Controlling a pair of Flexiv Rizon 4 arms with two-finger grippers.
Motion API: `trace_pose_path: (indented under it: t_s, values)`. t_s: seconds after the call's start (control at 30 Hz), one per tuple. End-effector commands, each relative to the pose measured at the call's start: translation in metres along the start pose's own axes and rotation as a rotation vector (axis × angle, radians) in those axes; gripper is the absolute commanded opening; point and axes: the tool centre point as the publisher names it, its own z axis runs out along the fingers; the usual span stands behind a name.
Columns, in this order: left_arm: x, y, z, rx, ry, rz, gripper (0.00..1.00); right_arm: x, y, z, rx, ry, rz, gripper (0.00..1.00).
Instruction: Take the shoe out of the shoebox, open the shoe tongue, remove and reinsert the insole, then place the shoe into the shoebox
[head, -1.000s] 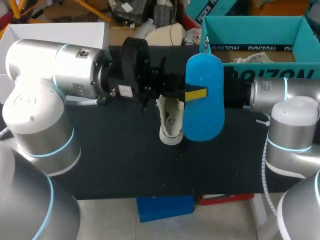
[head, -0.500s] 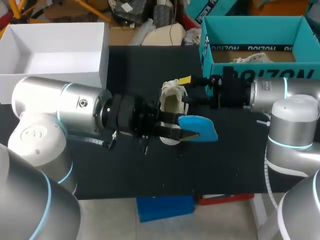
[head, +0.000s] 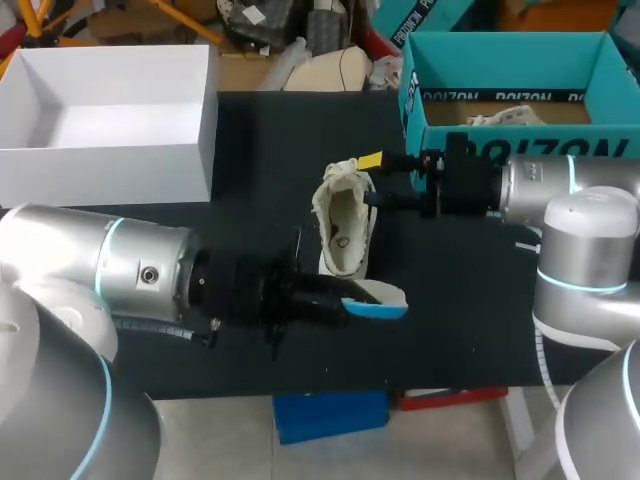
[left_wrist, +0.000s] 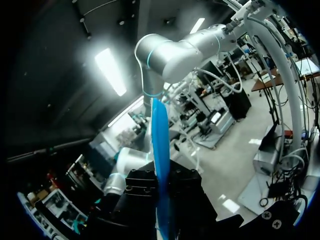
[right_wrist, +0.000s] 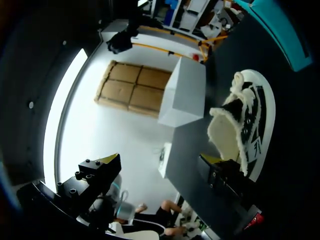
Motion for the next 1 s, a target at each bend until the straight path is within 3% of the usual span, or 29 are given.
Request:
trace_pose_path:
  t_s: [0.03,0.13,0.2,0.33,0.63,0.67,0.7,0.73,1.0]
  values:
    - [0.009,-0.006,-0.005,-0.023,-0.035,0.002,0.0,0.0,-0.001,0.002,-0.004,-0.002,0.001,1.0]
    - [0.009,-0.006,-0.005,-0.023,-0.035,0.002,0.0,0.0,-0.001,0.002,-0.004,-0.002,0.001,1.0]
    - [0.023,-0.014,-0.001,-0.011,-0.057,0.154,0.0,0.0,-0.001,0.002,-0.004,-0.002,0.001,1.0]
    - [0.039,-0.001,-0.005,0.003,-0.112,0.357,0.0,0.0,-0.001,0.002,-0.004,-0.002,0.001,1.0]
    - [0.065,0.047,-0.01,-0.191,-0.14,0.776,0.0,0.0,-0.001,0.002,-0.004,-0.002,0.001,1.0]
    - [0.065,0.052,-0.012,-0.229,-0.155,0.804,0.0,0.0,-0.001,0.002,-0.004,-0.002,0.001,1.0]
    - [0.067,0.06,-0.01,-0.319,-0.131,0.904,0.0,0.0,-0.001,0.002,-0.004,-0.002,0.001,1.0]
    - [0.069,0.065,-0.01,-0.293,-0.141,0.882,0.0,0.0,-0.001,0.002,-0.004,-0.002,0.001,1.0]
    - [0.069,0.065,-0.01,-0.293,-0.141,0.882,0.0,0.0,-0.001,0.002,-0.004,-0.002,0.001,1.0]
